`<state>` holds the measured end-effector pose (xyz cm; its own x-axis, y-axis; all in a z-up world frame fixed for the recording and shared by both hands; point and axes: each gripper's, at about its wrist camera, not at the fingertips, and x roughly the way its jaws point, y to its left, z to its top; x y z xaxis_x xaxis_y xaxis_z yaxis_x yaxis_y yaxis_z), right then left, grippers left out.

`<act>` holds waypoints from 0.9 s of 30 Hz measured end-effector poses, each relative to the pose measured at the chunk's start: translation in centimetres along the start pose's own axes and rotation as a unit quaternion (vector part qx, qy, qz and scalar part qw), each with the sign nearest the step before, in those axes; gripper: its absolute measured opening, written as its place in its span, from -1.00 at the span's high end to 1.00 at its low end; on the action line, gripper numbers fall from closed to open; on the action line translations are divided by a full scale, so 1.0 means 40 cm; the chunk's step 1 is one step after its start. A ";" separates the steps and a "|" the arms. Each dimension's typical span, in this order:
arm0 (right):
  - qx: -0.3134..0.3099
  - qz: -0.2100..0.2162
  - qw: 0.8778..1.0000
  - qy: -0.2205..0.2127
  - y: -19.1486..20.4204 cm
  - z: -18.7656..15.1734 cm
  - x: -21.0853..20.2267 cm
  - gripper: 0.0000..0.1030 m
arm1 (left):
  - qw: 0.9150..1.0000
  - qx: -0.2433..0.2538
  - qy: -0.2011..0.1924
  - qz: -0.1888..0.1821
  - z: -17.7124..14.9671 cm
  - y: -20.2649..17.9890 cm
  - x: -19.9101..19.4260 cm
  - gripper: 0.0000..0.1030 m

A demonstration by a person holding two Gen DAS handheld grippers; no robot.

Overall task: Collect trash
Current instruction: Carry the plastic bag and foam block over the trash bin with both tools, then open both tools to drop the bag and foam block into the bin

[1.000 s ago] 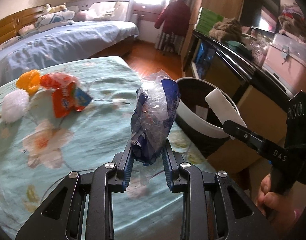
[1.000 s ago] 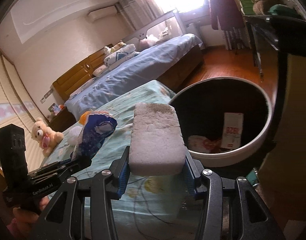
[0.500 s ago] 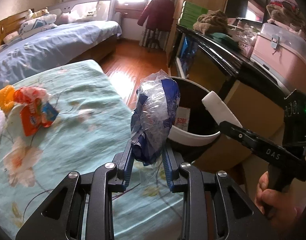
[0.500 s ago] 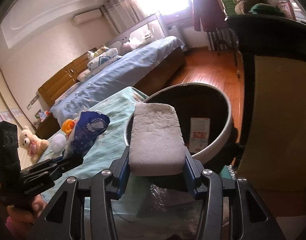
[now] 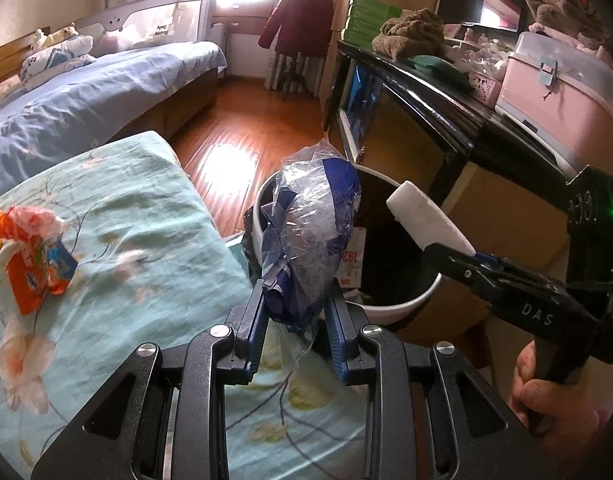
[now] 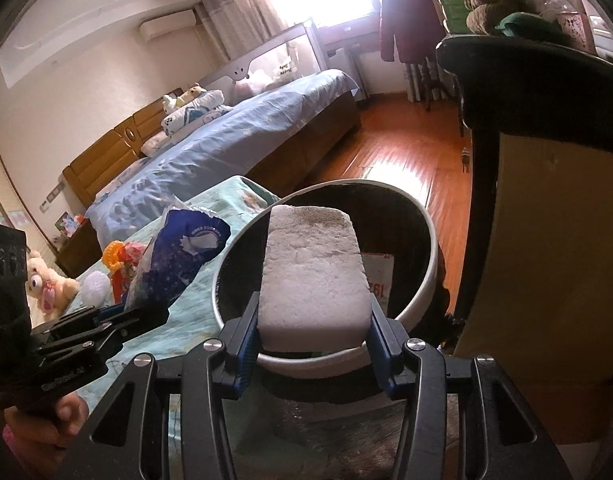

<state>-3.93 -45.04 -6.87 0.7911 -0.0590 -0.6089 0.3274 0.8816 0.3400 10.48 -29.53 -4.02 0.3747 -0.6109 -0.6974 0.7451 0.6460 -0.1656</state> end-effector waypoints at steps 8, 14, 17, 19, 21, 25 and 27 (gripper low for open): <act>-0.007 -0.009 1.000 0.007 -0.014 0.024 0.016 0.06 | 1.000 0.008 0.008 -0.003 0.030 -0.020 0.034 0.50; -0.011 -0.016 1.000 0.016 -0.025 0.033 0.035 0.06 | 1.000 0.012 0.019 -0.007 0.046 -0.031 0.064 0.50; -0.009 -0.018 1.000 0.018 -0.032 0.038 0.040 0.06 | 1.000 0.012 0.024 -0.008 0.049 -0.033 0.077 0.50; -0.010 -0.020 1.000 0.018 -0.033 0.041 0.042 0.06 | 1.000 0.012 0.026 -0.008 0.048 -0.033 0.082 0.50; -0.012 -0.022 1.000 0.020 -0.031 0.048 0.048 0.06 | 0.999 0.012 0.028 -0.008 0.048 -0.033 0.086 0.50; -0.011 -0.023 0.999 0.021 -0.032 0.057 0.056 0.00 | 0.999 0.009 0.033 -0.015 0.052 -0.028 0.091 0.45; -0.006 -0.019 1.000 0.023 -0.033 0.062 0.060 -0.03 | 0.999 0.008 0.032 -0.015 0.053 -0.026 0.090 0.41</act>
<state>-1.19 -47.51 -7.02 0.7531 -0.0707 -0.6541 0.3498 0.8851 0.3070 12.25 -33.36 -4.87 0.3172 -0.5992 -0.7350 0.7640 0.6207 -0.1763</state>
